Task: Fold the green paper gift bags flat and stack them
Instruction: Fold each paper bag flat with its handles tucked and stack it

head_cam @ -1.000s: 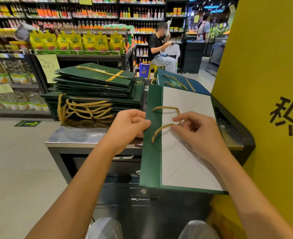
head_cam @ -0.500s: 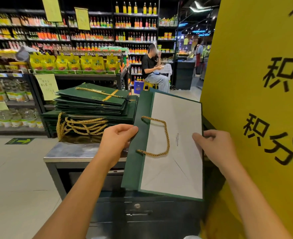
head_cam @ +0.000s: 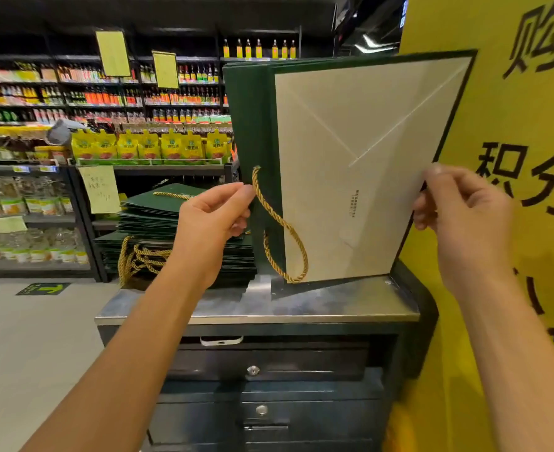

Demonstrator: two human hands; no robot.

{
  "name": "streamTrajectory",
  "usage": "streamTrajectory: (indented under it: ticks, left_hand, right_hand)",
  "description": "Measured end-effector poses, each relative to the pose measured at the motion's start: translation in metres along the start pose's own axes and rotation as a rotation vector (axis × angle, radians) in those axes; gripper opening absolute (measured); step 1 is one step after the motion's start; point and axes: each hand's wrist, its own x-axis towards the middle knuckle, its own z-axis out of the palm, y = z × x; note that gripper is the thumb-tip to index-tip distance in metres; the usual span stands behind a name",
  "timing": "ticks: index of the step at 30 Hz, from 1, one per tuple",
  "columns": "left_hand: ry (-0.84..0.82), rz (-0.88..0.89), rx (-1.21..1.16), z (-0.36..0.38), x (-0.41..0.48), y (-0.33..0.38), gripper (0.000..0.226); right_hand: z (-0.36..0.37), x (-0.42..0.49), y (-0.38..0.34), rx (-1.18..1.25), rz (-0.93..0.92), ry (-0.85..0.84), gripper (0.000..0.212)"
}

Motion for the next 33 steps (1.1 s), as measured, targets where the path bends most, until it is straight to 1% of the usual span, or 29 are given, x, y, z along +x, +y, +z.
streamTrajectory:
  ticks: [2, 4, 7, 9, 10, 12, 13, 14, 17, 19, 21, 23, 25, 28, 31, 33]
  left_hand:
    - [0.004, 0.086, 0.066, 0.001, 0.005, 0.007, 0.02]
    - [0.024, 0.122, 0.129, -0.001, 0.007, 0.008, 0.017]
    - [-0.007, 0.084, 0.118, -0.003, 0.007, 0.007, 0.014]
    - [-0.015, 0.01, 0.079, -0.004, 0.004, 0.003, 0.018]
    - [-0.01, -0.027, 0.057, -0.006, 0.003, -0.001, 0.02]
    - [-0.011, -0.11, -0.006, -0.007, 0.0, -0.008, 0.019]
    - [-0.012, -0.148, -0.031, -0.008, -0.001, -0.013, 0.018]
    - [-0.007, -0.177, -0.034, -0.008, -0.002, -0.018, 0.017]
    - [0.049, -0.239, 0.035, -0.008, -0.004, -0.036, 0.012]
    - [0.066, -0.295, 0.061, -0.007, -0.006, -0.048, 0.018]
    - [0.043, -0.375, 0.093, -0.006, -0.009, -0.06, 0.023]
    - [-0.02, -0.433, 0.135, -0.006, -0.014, -0.071, 0.02]
    - [-0.074, -0.449, 0.159, -0.006, -0.017, -0.078, 0.02]
    - [-0.086, -0.446, 0.187, -0.005, -0.017, -0.081, 0.017]
    - [-0.096, -0.44, 0.247, -0.005, -0.016, -0.084, 0.015]
    - [-0.097, -0.428, 0.258, -0.007, -0.017, -0.088, 0.013]
  right_hand:
    - [0.0, 0.007, -0.004, 0.098, 0.002, 0.001, 0.024]
    - [0.0, 0.012, -0.005, 0.21, 0.049, -0.027, 0.027]
    - [-0.001, 0.016, 0.004, 0.339, 0.168, -0.077, 0.034]
    - [-0.005, 0.013, 0.016, 0.344, 0.223, -0.118, 0.041]
    - [-0.007, 0.01, 0.022, 0.307, 0.231, -0.148, 0.037]
    - [-0.012, 0.004, 0.036, 0.195, 0.275, -0.213, 0.018]
    - [-0.015, 0.002, 0.044, 0.141, 0.305, -0.233, 0.013]
    - [-0.016, -0.001, 0.053, 0.099, 0.327, -0.252, 0.012]
    - [-0.015, -0.01, 0.071, -0.077, 0.34, -0.293, 0.015]
    - [-0.013, -0.017, 0.078, -0.198, 0.35, -0.287, 0.018]
    - [-0.013, -0.021, 0.088, -0.29, 0.373, -0.282, 0.026]
    - [-0.015, -0.024, 0.099, -0.415, 0.36, -0.292, 0.039]
    - [-0.015, -0.028, 0.109, -0.542, 0.322, -0.314, 0.048]
    - [-0.013, -0.033, 0.119, -0.765, 0.236, -0.362, 0.054]
    - [-0.007, -0.036, 0.124, -0.962, 0.144, -0.374, 0.052]
    - [0.004, -0.038, 0.121, -0.99, 0.039, -0.345, 0.045]
